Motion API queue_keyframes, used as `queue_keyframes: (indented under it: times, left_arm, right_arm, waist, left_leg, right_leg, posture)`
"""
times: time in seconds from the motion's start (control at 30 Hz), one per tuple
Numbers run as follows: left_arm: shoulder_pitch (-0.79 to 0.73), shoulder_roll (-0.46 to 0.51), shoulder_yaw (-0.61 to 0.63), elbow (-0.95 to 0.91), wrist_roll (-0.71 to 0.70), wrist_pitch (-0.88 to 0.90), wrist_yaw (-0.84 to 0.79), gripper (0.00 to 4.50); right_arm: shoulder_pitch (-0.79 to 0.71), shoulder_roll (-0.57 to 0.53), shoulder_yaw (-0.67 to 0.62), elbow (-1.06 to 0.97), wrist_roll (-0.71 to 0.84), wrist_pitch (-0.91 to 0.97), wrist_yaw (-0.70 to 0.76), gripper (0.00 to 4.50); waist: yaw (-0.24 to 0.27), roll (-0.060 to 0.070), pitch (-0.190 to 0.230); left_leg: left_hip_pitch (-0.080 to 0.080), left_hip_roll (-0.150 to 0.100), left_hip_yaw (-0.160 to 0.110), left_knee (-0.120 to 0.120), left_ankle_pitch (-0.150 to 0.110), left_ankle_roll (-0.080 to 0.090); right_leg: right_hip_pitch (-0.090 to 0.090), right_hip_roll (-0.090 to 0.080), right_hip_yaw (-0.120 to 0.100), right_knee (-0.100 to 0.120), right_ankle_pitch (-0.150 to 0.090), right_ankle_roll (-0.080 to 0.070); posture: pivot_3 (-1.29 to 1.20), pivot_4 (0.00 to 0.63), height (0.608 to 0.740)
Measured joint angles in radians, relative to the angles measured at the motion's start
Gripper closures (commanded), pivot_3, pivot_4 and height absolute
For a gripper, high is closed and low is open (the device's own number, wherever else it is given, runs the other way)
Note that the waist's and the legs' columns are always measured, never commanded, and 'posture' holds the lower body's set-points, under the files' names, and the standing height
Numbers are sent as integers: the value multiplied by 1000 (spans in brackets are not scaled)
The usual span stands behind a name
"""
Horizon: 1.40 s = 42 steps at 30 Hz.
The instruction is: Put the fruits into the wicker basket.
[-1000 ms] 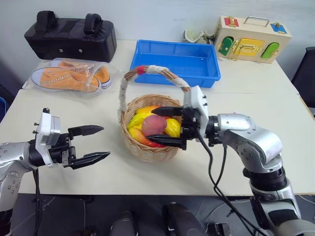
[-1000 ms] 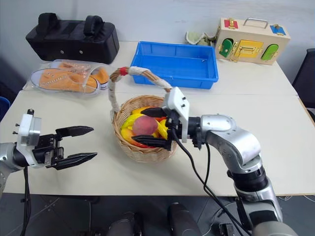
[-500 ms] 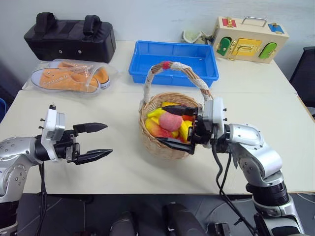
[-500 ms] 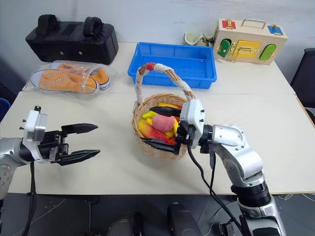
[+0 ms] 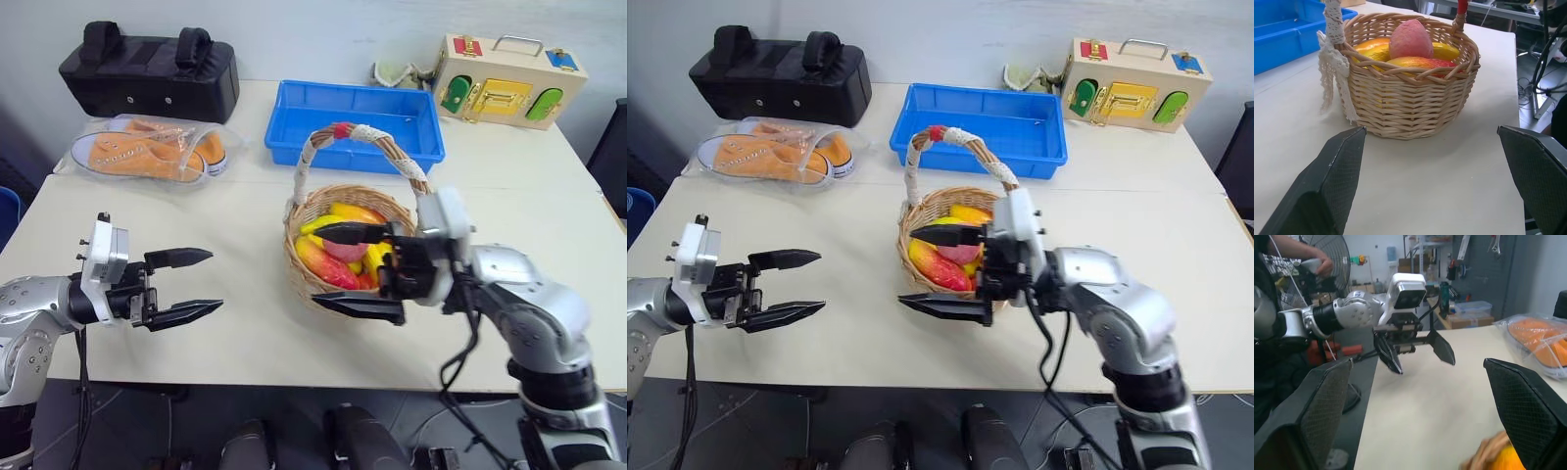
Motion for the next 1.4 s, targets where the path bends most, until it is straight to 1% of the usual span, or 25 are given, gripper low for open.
queue_keyframes:
  times: [0.1, 0.17, 0.23, 0.3, 0.33, 0.4, 0.43, 0.5, 0.57, 0.73, 0.8, 0.9, 0.97, 1.07, 1.13, 1.17, 1.27, 1.4]
  left_arm:
    - [-7, 0, 0, 4, -1, 1, -5, 0]
    - [-17, 1, -2, 17, -1, 2, -12, 0]
    - [-35, 1, -5, 39, -2, 5, -16, 0]
    - [-56, 4, -13, 66, -1, 7, -27, 0]
    - [-79, 4, -23, 88, 2, 7, -35, 0]
    - [-106, 5, -29, 118, 6, 7, -45, 0]
    - [-116, 5, -35, 128, 10, 6, -50, 0]
    - [-123, 5, -51, 146, 20, 5, -60, 0]
    - [-129, 5, -62, 153, 25, 3, -68, 0]
    - [-151, 5, -71, 169, 30, 2, -85, 0]
    - [-151, 6, -72, 173, 30, 8, -90, 0]
    - [-155, 11, -83, 162, 23, 41, -94, 0]
    - [-155, 13, -83, 135, 14, 74, -93, 0]
    - [-160, 7, -89, 83, 1, 98, -78, 0]
    - [-164, -2, -91, 37, -11, 106, -62, 0]
    - [-164, -4, -91, 28, -16, 109, -57, 0]
    - [-163, -13, -89, 21, -21, 116, -37, 0]
    - [-148, -17, -86, 11, -22, 116, -31, 0]
  right_arm:
    - [144, -80, -124, -22, -15, -34, 1, 37]
    - [264, -126, -191, -22, -74, -95, 31, 37]
    - [408, -146, -284, -17, -140, -175, 57, 37]
    - [516, -141, -371, -4, -188, -231, 58, 37]
    - [575, -120, -430, 14, -216, -279, 53, 37]
    - [648, -84, -497, 63, -264, -365, 49, 37]
    - [683, -70, -516, 95, -287, -412, 59, 37]
    - [728, -53, -527, 141, -299, -466, 80, 37]
    - [744, -44, -544, 169, -298, -509, 93, 37]
    - [732, -43, -545, 272, -309, -615, 120, 37]
    - [692, -48, -531, 307, -299, -616, 137, 37]
    - [558, -105, -440, 291, -259, -534, 137, 37]
    - [450, -132, -377, 258, -225, -445, 101, 37]
    - [317, -134, -291, 245, -194, -321, 29, 37]
    - [250, -151, -216, 246, -207, -263, 10, 37]
    - [234, -151, -201, 247, -210, -251, 5, 37]
    - [144, -122, -144, 270, -209, -211, -18, 592]
    - [73, -72, -108, 283, -199, -193, -29, 1971]
  waist:
    - [3, 0, 0]
    - [5, 0, 0]
    - [7, 0, 0]
    - [8, 0, 0]
    - [9, -1, 0]
    - [5, -1, -1]
    - [2, -2, -1]
    - [-4, -2, 1]
    - [-5, -2, 1]
    - [3, -2, 1]
    - [2, -2, 1]
    - [-10, 0, 2]
    - [-7, 0, 2]
    - [1, 0, 2]
    - [5, 0, 2]
    - [8, 0, 2]
    - [7, 0, 2]
    - [3, 0, 2]
  left_leg:
    - [0, 0, 0, 0, 0, 0]
    - [0, -1, 0, 0, 0, 0]
    - [0, -1, 0, 0, 0, 0]
    - [1, -1, 0, 0, 0, 0]
    - [1, -1, 0, 1, 1, 0]
    - [3, -1, 0, 0, 1, 0]
    - [5, -1, 1, 0, 1, 0]
    - [18, -1, 2, -4, 0, -1]
    - [19, -1, 2, -4, 0, -1]
    - [18, -1, 1, -4, -1, 0]
    - [18, -1, 2, -3, -1, 0]
    - [18, -1, 2, -3, 0, 0]
    - [18, 0, 1, -4, 0, -1]
    - [16, 0, 0, -3, 0, -1]
    - [15, -1, 0, -3, 0, -1]
    - [15, -1, 0, -3, -1, -1]
    - [14, -1, 1, -3, -1, 0]
    - [14, -1, 1, -3, -1, 0]
  right_leg:
    - [1, 0, 0, 0, 0, 0]
    - [1, 0, 0, -1, 0, 0]
    - [1, 1, 0, -1, 0, 0]
    - [2, 1, 0, 0, 0, 1]
    - [2, 1, 0, 0, 0, 1]
    - [4, 1, 1, 0, 1, 1]
    - [7, 1, 1, 0, 1, 1]
    - [18, 2, 2, -3, 1, 1]
    - [19, 2, 2, -3, 1, 1]
    - [19, 2, 2, -4, 1, 1]
    - [19, 1, 2, -4, 1, 1]
    - [18, 1, 3, -2, 1, 1]
    - [17, 2, 2, -2, 1, 1]
    - [16, 2, 2, -2, 1, 1]
    - [16, 2, 2, -4, 1, 1]
    - [17, 2, 2, -5, 1, 1]
    - [17, 1, 2, -6, 1, 2]
    - [16, 1, 2, -6, 1, 2]
  posture:
    - [0, 150, 740]
    - [0, 150, 740]
    - [0, 150, 740]
    - [0, 150, 740]
    - [0, 150, 740]
    - [0, 150, 740]
    - [0, 150, 740]
    - [0, 150, 740]
    - [0, 150, 740]
    - [0, 150, 740]
    - [0, 150, 740]
    - [0, 150, 740]
    - [0, 150, 740]
    - [0, 150, 740]
    - [0, 150, 740]
    - [0, 150, 740]
    - [0, 150, 740]
    - [0, 150, 740]
